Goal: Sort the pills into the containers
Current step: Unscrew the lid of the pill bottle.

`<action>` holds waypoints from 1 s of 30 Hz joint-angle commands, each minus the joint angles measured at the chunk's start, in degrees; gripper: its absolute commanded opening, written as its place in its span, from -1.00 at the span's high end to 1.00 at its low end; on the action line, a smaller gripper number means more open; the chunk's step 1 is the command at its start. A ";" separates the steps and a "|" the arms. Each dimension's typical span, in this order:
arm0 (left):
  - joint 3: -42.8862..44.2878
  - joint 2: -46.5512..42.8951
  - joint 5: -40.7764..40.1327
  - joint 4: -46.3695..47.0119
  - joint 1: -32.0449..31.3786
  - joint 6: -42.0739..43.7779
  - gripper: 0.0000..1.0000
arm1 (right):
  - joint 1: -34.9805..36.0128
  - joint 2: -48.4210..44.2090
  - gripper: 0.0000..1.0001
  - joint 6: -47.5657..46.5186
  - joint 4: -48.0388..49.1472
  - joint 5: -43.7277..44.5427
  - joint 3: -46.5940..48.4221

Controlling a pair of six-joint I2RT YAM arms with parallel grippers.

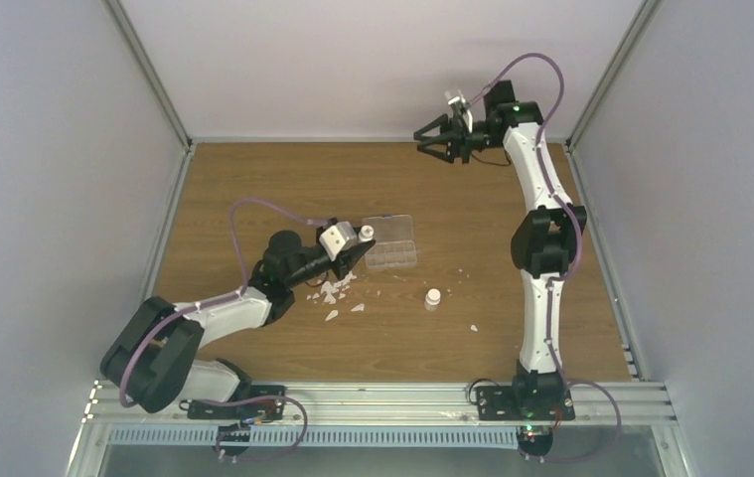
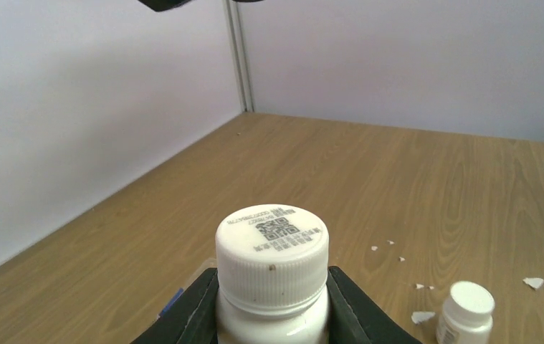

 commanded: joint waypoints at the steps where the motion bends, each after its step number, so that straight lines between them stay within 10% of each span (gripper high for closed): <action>1: 5.82 2.13 0.21 -2.97 -0.02 -0.82 -0.25 | 2.00 -0.11 -0.99 47.84 32.11 10.74 -1.59; 3: 7.06 2.43 0.38 -3.62 -0.07 -1.00 -0.25 | 4.19 -10.41 -0.99 60.95 55.90 40.51 -17.42; 8: 7.39 1.25 -1.02 -4.40 -0.16 -0.22 -0.25 | 1.49 -15.81 -0.99 66.93 65.06 36.63 -26.62; 13: 5.36 0.07 -5.40 -3.61 0.01 0.87 -0.27 | 6.01 -42.74 -0.99 74.96 99.89 59.40 -72.53; 18: 3.84 0.54 -10.17 -0.72 -0.01 -0.34 -0.27 | 19.90 -56.75 -0.99 74.23 100.17 84.54 -86.99; 30: 0.54 1.63 -13.55 5.18 -0.07 -1.87 -0.27 | 30.38 -52.53 -0.97 73.83 96.05 75.44 -86.07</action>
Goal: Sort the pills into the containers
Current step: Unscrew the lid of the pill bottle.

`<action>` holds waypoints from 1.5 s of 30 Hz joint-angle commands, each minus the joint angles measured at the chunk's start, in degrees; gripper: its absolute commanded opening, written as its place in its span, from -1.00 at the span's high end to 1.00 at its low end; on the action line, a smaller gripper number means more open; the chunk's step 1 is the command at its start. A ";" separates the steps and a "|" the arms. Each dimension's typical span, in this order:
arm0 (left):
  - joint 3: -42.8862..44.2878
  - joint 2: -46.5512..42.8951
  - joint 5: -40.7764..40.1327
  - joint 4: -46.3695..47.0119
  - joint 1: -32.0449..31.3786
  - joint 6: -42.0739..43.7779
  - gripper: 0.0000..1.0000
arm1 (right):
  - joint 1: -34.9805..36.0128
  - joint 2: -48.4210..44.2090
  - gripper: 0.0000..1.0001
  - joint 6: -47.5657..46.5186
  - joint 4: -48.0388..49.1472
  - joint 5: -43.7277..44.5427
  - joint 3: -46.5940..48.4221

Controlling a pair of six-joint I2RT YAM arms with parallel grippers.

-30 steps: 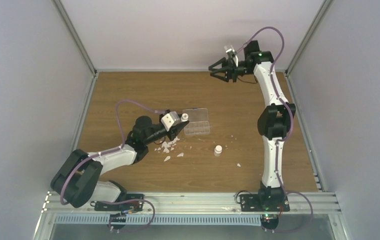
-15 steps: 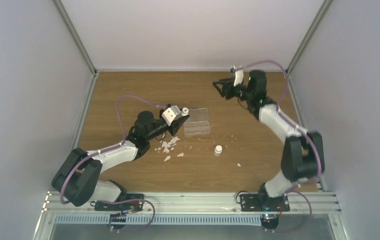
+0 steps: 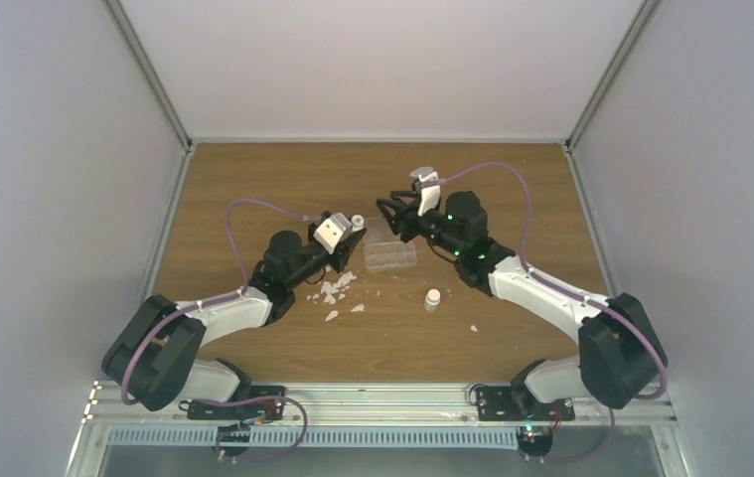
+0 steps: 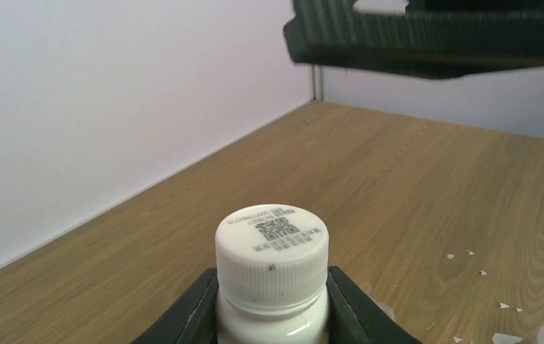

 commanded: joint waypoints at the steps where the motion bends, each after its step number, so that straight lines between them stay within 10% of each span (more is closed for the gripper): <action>1: -1.33 0.09 -2.79 5.87 -0.07 -0.71 -0.27 | 3.59 3.11 -0.95 -0.70 -2.68 -0.14 4.17; 45: -3.40 -1.38 -5.07 6.22 -0.06 -0.10 -0.29 | 10.25 13.06 -0.99 -5.35 -8.60 -0.32 12.02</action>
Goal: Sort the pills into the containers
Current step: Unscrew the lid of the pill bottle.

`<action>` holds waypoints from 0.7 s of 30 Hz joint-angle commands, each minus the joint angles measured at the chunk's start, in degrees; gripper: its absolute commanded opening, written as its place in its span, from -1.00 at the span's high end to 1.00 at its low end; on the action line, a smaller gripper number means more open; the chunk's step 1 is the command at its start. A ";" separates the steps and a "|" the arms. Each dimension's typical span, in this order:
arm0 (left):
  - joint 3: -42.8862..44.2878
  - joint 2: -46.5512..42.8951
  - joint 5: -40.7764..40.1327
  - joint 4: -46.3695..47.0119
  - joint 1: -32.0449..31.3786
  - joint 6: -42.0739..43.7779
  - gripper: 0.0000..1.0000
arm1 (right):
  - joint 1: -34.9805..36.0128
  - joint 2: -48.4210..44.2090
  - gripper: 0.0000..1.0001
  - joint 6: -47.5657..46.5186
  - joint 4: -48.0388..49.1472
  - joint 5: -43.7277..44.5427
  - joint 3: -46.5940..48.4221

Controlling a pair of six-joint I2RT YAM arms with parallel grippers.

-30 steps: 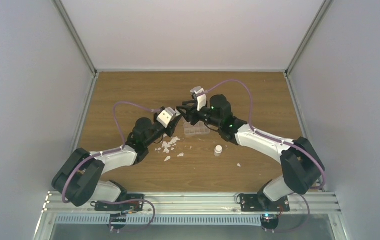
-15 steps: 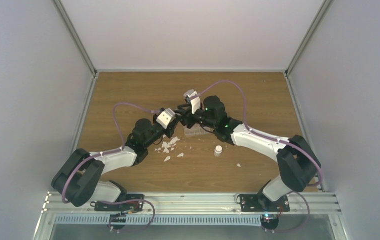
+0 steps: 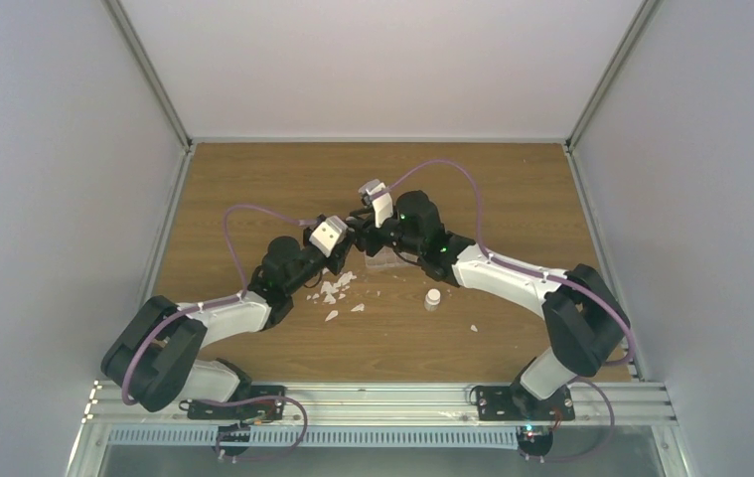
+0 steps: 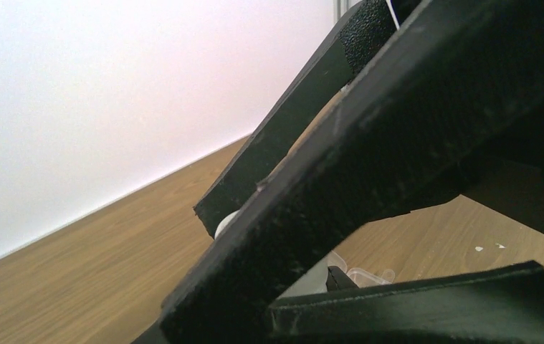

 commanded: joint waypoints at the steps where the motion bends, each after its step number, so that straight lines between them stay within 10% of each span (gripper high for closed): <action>1: -0.32 -1.03 -0.51 3.62 -0.07 0.14 -0.29 | 0.73 0.23 -0.99 -1.01 0.08 2.15 1.21; 15: -0.58 -0.90 -0.58 3.62 -0.02 0.55 -0.28 | 0.73 -0.47 -0.59 -1.29 1.86 0.41 0.41; 21: -1.88 -1.44 0.02 5.12 0.08 1.42 -0.28 | 0.28 -0.48 0.24 -5.01 2.94 -2.46 0.04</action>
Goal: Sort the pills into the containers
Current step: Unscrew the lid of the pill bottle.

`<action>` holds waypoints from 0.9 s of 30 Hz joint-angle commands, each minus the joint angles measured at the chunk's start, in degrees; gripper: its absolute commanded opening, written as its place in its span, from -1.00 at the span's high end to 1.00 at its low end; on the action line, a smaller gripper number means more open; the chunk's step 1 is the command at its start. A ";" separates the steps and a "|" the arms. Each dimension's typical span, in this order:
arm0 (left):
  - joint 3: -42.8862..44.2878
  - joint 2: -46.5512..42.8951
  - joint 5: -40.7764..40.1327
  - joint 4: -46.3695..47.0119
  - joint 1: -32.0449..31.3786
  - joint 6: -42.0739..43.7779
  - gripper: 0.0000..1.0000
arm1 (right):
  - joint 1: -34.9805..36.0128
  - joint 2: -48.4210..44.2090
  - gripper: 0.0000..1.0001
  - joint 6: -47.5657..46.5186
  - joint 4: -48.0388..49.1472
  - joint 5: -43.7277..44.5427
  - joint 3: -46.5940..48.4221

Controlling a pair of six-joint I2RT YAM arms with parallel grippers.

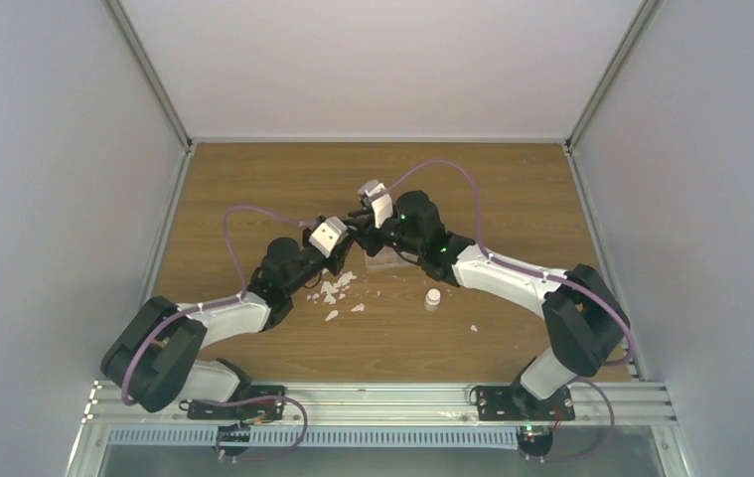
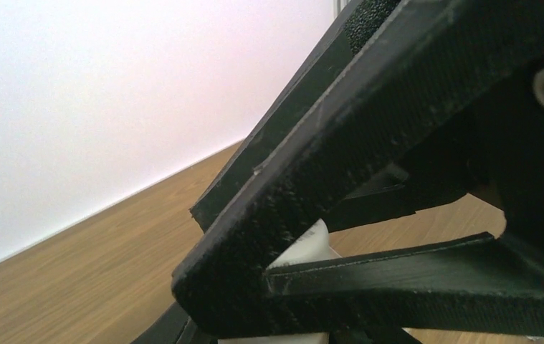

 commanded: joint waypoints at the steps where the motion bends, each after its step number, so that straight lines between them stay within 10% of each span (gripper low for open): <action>1: -2.11 -1.55 0.87 5.33 0.22 1.58 -0.28 | -0.14 -0.60 0.43 -3.72 3.09 -4.72 -0.07; 4: -2.99 -1.87 3.95 6.36 0.89 2.20 -0.28 | -1.90 -0.85 0.69 -5.85 3.44 -11.31 -0.50; 18: -6.86 -5.95 16.80 9.95 4.59 1.37 -0.28 | -6.43 -6.72 0.67 -21.92 2.53 -40.88 -6.17; 27: -6.87 -6.18 18.69 9.71 4.68 2.01 -0.29 | -6.69 -7.59 0.06 -26.43 -1.70 -45.76 -6.16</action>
